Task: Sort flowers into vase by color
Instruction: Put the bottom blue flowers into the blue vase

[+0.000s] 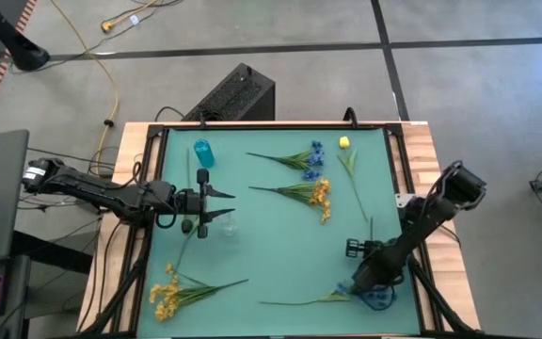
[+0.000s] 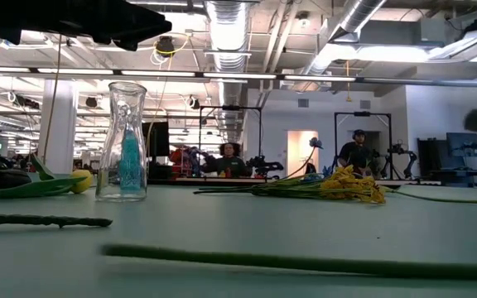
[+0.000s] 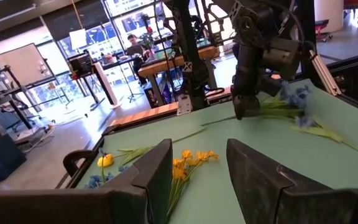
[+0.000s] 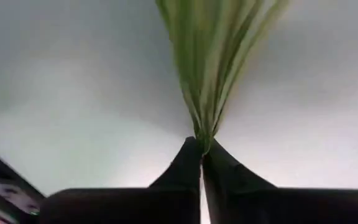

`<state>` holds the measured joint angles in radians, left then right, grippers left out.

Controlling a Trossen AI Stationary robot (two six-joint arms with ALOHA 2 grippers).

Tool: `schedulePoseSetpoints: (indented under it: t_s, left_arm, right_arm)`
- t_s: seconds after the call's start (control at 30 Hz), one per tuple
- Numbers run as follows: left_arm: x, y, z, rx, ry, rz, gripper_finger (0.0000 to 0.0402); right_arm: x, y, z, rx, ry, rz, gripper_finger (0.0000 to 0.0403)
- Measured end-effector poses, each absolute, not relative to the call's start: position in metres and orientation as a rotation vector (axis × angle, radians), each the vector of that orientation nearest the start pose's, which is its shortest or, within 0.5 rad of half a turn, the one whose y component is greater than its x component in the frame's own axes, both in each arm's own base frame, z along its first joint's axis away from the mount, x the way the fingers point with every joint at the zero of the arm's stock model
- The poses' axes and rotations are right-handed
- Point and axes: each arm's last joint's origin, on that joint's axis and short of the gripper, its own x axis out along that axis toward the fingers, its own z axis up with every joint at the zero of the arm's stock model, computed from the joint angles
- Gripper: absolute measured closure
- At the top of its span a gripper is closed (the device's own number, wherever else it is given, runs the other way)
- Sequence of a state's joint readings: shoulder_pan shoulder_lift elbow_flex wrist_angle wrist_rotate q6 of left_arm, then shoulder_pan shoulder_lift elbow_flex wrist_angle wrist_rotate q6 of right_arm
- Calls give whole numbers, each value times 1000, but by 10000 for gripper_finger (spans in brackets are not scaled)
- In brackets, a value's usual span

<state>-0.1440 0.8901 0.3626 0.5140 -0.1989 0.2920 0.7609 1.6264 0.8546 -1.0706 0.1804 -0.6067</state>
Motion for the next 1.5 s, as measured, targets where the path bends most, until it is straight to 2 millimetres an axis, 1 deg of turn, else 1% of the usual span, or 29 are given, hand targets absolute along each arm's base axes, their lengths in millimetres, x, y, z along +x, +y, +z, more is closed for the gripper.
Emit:
schedulePoseSetpoints:
  t_s: [0.1, 0.2, 0.33, 0.5, 0.63, 0.73, 0.87, 1.03, 1.1, 1.27, 1.37, 1.5]
  left_arm:
    - [191, -22, 236, 294, 21, 52, 260]
    - [191, -22, 236, 294, 20, 52, 260]
    - [191, -22, 236, 294, 21, 53, 260]
    - [191, -22, 236, 296, 21, 52, 260]
    - [191, -22, 236, 296, 21, 53, 260]
    - [191, -22, 236, 297, 21, 52, 260]
    - [191, -22, 236, 297, 21, 52, 260]
    - [191, -22, 236, 303, 23, 62, 260]
    - [190, -20, 236, 311, 26, 120, 260]
    - [185, -12, 240, 284, 51, 368, 260]
    - [180, -9, 237, 313, 108, 418, 260]
    - [170, 0, 240, 269, 131, 511, 260]
  right_arm:
    - [178, 151, 159, -1367, 1531, 883, 380]
    - [187, 145, 176, -1471, 1572, 847, 368]
    - [197, 135, 203, -1529, 1663, 819, 366]
    - [213, 121, 231, -1527, 1716, 707, 380]
    - [229, 106, 248, -1491, 1709, 473, 375]
    - [241, 94, 261, -1379, 1674, 332, 371]
    - [258, 74, 281, -1170, 1483, 202, 379]
    - [271, 43, 312, -932, 1164, 203, 377]
    - [274, 29, 326, -866, 1028, 190, 375]
    - [279, -12, 359, -659, 682, 176, 378]
    - [288, -34, 369, -514, 504, 207, 376]
    - [312, -54, 368, -388, 336, 248, 375]
